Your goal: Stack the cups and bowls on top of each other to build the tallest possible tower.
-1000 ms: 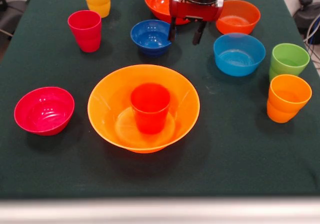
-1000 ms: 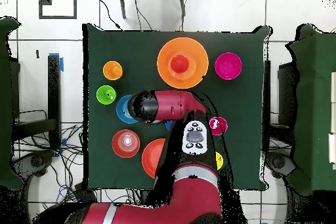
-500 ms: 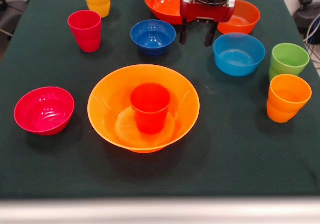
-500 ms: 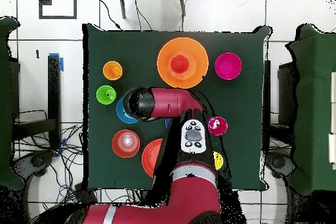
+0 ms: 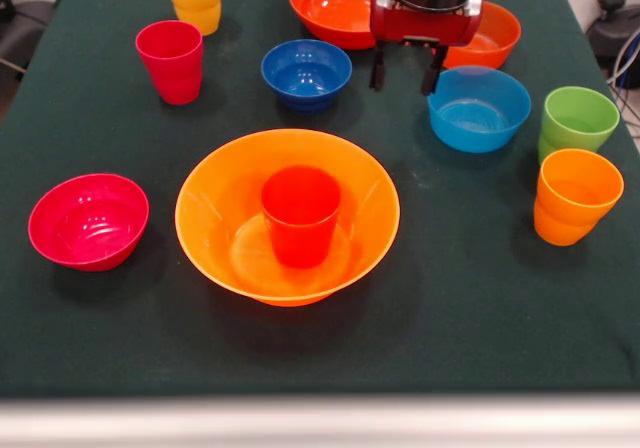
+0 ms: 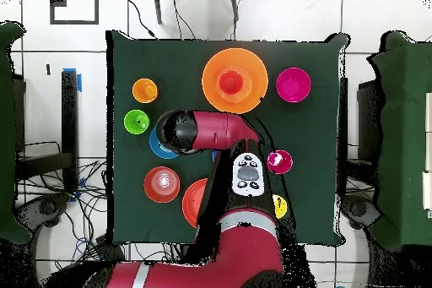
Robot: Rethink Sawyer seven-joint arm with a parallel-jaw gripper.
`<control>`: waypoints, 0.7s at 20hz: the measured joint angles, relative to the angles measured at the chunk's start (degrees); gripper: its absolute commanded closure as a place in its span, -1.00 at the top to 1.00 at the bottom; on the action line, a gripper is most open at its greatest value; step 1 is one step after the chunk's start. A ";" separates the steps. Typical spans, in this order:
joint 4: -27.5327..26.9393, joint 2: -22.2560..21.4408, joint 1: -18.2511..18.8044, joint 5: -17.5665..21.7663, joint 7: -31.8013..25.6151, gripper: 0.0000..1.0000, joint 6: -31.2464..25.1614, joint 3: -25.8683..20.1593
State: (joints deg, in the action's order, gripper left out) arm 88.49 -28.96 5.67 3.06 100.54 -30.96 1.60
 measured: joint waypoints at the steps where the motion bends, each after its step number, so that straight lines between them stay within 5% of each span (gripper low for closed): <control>1: 0.00 0.00 0.00 -0.07 0.00 1.00 -0.04 -0.01; 14: 0.10 0.01 0.58 -1.76 0.00 1.00 -0.14 -1.41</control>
State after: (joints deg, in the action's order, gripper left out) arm 88.59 -28.95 6.25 1.30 100.54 -31.11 0.19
